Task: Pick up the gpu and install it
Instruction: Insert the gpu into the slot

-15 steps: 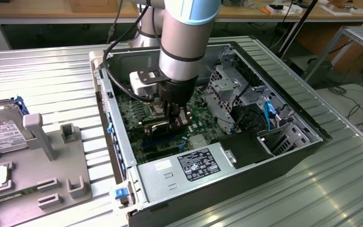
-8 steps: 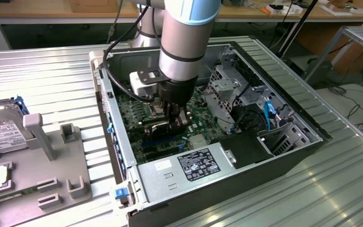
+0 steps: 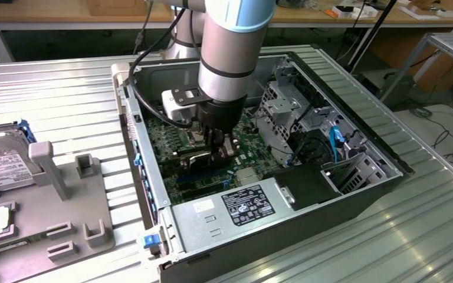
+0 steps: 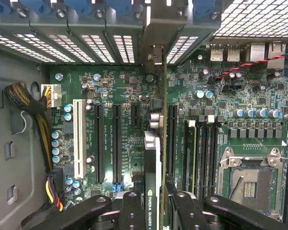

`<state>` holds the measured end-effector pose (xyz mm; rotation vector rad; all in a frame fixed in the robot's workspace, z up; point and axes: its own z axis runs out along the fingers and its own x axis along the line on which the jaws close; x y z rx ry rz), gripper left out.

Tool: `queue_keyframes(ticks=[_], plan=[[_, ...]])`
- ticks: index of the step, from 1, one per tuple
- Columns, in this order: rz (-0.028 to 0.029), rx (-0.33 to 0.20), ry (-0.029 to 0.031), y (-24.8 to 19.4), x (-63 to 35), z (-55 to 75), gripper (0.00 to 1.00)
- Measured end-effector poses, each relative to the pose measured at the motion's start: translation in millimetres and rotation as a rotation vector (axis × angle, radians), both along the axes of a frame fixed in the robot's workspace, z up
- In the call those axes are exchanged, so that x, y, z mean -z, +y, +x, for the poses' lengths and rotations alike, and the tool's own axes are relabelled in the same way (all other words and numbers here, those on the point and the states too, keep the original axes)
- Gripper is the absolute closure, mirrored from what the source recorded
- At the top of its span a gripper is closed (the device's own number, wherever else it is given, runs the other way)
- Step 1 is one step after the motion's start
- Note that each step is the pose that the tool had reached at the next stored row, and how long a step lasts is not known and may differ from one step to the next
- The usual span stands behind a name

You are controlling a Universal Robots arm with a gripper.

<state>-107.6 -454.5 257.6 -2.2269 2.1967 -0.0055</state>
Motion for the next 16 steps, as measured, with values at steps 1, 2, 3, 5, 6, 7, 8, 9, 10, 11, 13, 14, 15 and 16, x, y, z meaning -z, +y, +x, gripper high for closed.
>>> queue_keyframes(ticks=[1,2,3,5,6,7,8,9,10,11,13,14,15,16], plan=[[-0.0001,0.0,0.0001,0.0,0.6,0.0,0.73],[0.0001,0.0,0.0001,-0.1,0.7,0.0,0.73],[0.0002,0.0,0.0003,-0.2,0.8,0.0,0.73],[0.0008,0.0,0.0033,-0.6,0.8,0.0,0.73],[0.0026,-0.001,0.0053,-1.0,0.8,0.1,0.73],[0.0066,-0.001,0.0089,-1.4,0.7,0.0,0.73],[0.007,-0.001,0.009,-1.4,0.8,0.0,0.73],[0.0074,-0.001,0.0093,-1.4,0.8,0.1,0.73],[0.0074,-0.001,0.01,-1.5,0.8,0.4,0.73],[0.0077,-0.001,0.0102,-1.5,0.8,1.0,0.73],[0.0076,-0.001,0.0102,-1.6,0.8,2.5,0.73],[0.0074,-0.001,0.0101,-1.6,0.8,3.5,0.73],[0.0074,-0.001,0.0102,-1.7,0.8,4.4,0.73],[0.0073,-0.001,0.0105,-1.9,0.8,6.0,0.73]])
